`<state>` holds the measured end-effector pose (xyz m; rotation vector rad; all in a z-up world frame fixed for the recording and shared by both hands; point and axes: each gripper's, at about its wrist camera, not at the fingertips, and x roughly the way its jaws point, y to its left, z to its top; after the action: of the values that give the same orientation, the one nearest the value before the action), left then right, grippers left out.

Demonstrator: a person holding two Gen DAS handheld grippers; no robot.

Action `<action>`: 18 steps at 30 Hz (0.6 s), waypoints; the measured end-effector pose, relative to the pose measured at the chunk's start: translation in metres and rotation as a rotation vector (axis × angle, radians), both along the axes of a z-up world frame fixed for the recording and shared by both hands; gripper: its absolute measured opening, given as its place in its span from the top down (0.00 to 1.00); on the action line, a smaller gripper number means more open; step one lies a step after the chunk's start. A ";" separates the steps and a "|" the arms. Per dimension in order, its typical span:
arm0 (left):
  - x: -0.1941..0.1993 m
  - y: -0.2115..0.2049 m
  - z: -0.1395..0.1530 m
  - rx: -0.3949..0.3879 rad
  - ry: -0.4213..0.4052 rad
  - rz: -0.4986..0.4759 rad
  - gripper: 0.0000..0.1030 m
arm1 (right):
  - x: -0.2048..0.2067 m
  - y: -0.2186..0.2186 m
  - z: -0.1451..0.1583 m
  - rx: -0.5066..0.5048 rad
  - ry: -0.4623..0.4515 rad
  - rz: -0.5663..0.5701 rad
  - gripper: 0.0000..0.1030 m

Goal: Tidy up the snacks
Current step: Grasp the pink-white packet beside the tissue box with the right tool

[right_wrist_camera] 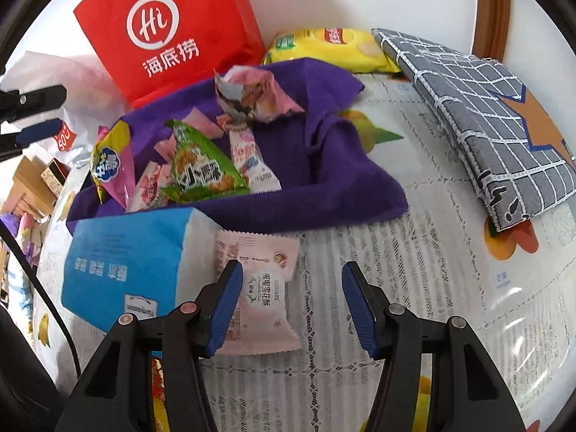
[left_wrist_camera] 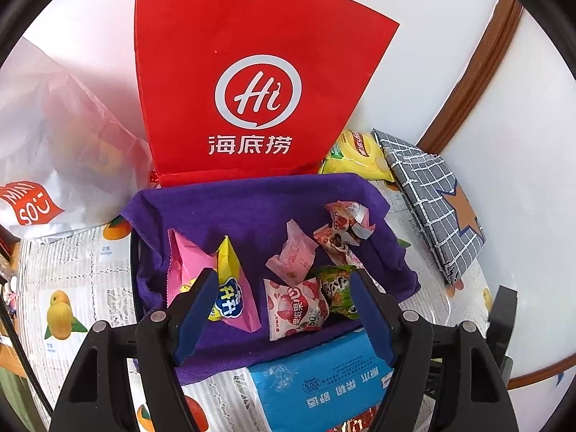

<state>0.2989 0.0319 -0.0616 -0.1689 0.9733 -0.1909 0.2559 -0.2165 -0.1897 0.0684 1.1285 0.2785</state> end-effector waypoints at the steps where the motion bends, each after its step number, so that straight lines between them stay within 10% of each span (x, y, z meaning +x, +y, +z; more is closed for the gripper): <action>1: 0.000 -0.001 0.000 0.002 0.001 -0.001 0.29 | -0.001 0.003 -0.002 -0.008 0.002 0.013 0.45; 18: 0.001 -0.011 -0.004 0.030 0.009 -0.018 0.29 | -0.016 0.002 0.008 0.007 -0.069 0.080 0.84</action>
<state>0.3002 0.0211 -0.0653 -0.1336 0.9869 -0.1925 0.2400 -0.2140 -0.1819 0.0202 1.0630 0.3536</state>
